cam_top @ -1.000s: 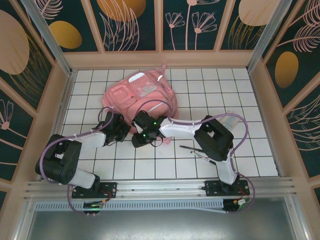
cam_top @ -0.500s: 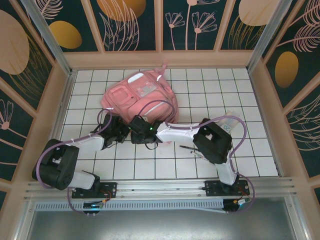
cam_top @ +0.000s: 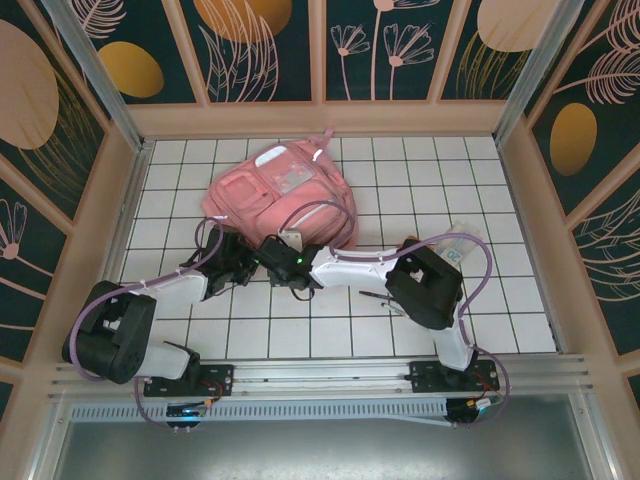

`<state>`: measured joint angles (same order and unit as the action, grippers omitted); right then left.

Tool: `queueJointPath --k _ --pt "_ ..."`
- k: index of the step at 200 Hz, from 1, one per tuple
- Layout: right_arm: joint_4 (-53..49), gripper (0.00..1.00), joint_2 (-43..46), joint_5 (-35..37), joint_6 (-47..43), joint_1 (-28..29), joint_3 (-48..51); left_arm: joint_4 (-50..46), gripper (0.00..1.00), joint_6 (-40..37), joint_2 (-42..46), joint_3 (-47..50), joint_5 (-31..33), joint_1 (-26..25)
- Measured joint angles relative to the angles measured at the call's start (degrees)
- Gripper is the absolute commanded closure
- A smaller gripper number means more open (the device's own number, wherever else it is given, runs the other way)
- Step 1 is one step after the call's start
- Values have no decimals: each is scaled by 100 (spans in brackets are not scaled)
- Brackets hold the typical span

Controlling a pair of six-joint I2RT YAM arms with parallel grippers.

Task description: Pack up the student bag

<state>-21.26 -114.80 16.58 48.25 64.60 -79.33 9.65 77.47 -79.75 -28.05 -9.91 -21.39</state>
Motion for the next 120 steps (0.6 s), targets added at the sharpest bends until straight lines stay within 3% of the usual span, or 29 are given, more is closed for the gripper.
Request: queueJointPath --k 16,40,62,70,104,120 --pt "4 92 0 11 -22 0 0 -13 100 -44 0 0 11 0" --pt "4 92 20 13 -127 0 0 -92 100 -107 87 0 85 0" --pt "-2 76 107 20 -229 0 7 -151 100 -179 214 0 125 0" --pt "-15 75 144 31 -306 0 11 -175 100 -199 256 -2 138 0" --pt "-68 100 195 -46 -560 -50 11 -232 100 -264 302 -2 170 0" --pt "-57 100 205 -188 -660 -90 26 -240 100 -291 302 0 201 0"
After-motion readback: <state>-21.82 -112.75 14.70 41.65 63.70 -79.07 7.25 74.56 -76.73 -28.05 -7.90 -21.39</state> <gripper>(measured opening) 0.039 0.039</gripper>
